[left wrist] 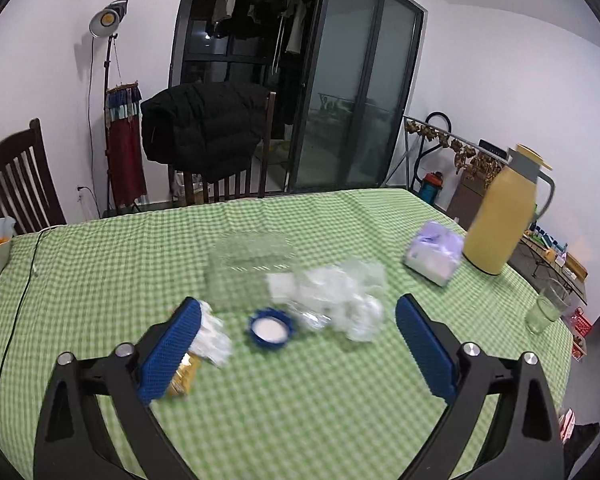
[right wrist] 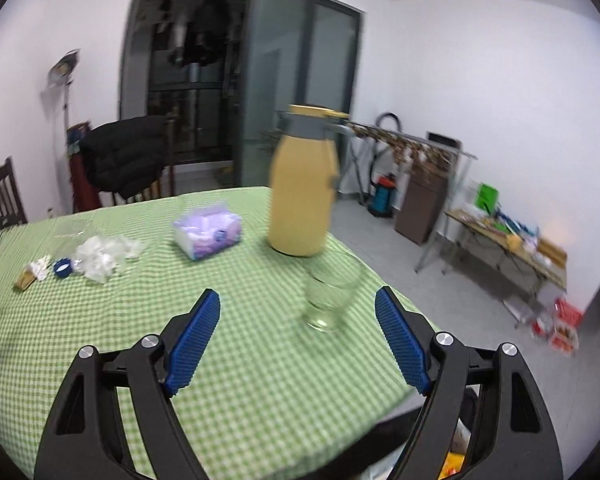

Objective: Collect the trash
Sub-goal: 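Withdraw both tools from the bag back over the table, then grasp the gold wrapper with the left tool while the right tool grasps the clear plastic box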

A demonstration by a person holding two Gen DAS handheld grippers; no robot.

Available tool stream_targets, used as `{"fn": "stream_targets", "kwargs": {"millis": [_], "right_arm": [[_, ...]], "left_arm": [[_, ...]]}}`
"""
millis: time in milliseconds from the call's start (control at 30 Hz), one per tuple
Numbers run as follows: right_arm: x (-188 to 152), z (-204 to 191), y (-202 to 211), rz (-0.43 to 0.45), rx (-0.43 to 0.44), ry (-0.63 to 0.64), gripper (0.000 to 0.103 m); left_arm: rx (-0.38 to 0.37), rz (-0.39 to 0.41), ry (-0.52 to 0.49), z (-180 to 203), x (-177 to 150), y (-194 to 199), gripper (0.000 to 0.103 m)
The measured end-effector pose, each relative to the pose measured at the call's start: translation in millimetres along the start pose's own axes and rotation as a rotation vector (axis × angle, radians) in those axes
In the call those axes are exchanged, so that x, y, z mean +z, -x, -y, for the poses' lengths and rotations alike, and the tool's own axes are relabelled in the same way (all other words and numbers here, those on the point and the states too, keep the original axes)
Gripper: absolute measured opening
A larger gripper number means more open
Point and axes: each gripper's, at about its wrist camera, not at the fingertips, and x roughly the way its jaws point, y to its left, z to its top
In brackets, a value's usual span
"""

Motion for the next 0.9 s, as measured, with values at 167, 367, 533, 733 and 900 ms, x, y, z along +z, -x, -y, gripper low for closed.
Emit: {"fn": "stream_targets", "kwargs": {"millis": [167, 367, 533, 733, 900], "right_arm": [[11, -44, -13, -0.001, 0.051, 0.094, 0.077], [18, -89, -34, -0.023, 0.098, 0.185, 0.077], [24, -123, -56, -0.039, 0.134, 0.217, 0.077], [28, -177, -85, -0.065, 0.209, 0.259, 0.077], [43, -221, -114, -0.077, 0.296, 0.242, 0.077]], "left_arm": [[0.072, -0.141, -0.021, -49, -4, -45, 0.044], [0.008, -0.146, 0.122, -117, -25, -79, 0.039], [-0.082, -0.168, 0.177, -131, -42, -98, 0.039], [-0.099, -0.226, 0.194, -125, -54, -116, 0.036], [-0.138, -0.231, 0.251, -128, -56, -125, 0.001]]}}
